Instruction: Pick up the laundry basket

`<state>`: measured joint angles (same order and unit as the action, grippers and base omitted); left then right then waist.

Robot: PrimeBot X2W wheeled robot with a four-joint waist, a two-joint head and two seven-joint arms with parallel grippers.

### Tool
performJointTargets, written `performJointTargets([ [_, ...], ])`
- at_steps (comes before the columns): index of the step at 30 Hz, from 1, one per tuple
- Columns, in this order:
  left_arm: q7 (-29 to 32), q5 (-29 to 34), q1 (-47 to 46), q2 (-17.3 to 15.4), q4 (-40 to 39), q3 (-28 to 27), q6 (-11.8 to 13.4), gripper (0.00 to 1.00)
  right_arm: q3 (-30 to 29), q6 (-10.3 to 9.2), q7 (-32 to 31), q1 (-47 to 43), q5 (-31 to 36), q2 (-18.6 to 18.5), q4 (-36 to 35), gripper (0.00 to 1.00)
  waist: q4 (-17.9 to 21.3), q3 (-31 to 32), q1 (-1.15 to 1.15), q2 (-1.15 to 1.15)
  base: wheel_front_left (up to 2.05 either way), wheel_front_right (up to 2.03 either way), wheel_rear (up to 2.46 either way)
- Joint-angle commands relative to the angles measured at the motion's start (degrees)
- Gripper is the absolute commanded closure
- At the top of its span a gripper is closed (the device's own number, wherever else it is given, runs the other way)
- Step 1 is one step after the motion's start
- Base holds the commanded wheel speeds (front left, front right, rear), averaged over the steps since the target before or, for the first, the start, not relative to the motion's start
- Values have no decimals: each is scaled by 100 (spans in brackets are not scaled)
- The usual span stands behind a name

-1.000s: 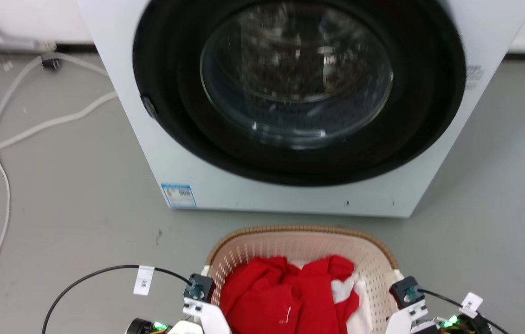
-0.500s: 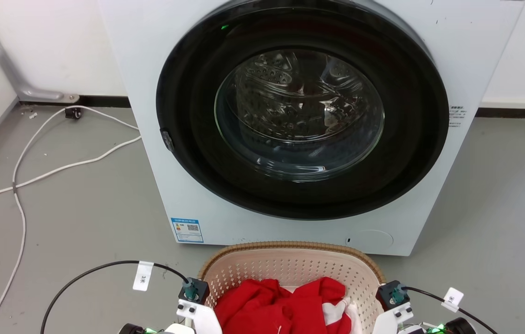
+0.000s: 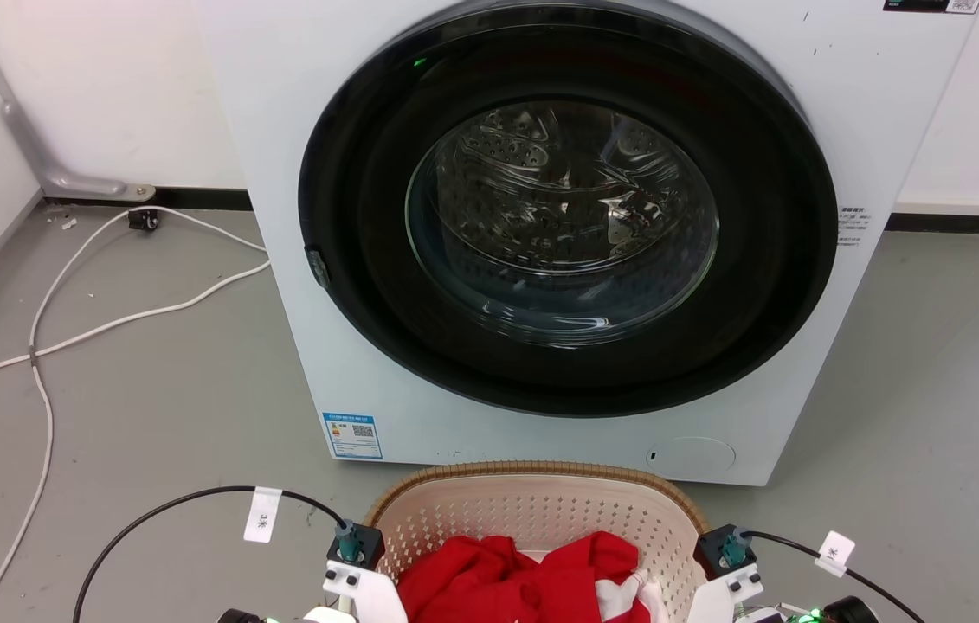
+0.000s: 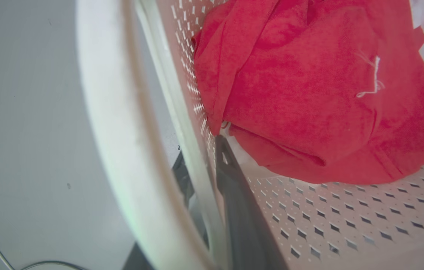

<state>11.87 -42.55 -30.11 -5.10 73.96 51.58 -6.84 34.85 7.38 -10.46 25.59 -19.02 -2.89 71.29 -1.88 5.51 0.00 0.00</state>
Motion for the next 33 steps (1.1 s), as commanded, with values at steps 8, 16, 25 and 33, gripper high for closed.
performJointTargets([
  [8, -11, -41, -118, -60, -25, 52, -33, 100, 364, 23, -59, 146, -301, 3, 57, 100, 1, -18, 0, 0, 0, 0, 0],
  [16, 10, -87, -142, -79, -25, 86, -46, 100, 577, 23, -74, 192, -536, 1, 125, 100, 18, -27, 0, 0, 0, 0, 0],
  [25, 13, -138, -161, -95, -25, 124, -52, 100, 795, 23, -30, 233, -759, -10, 163, 100, 33, -48, 0, 0, 0, 0, 0],
  [33, 14, -177, -145, -104, -24, 153, -57, 100, 966, 24, -42, 256, -927, -25, 185, 100, 56, -65, 0, 0, 0, 0, 0],
])
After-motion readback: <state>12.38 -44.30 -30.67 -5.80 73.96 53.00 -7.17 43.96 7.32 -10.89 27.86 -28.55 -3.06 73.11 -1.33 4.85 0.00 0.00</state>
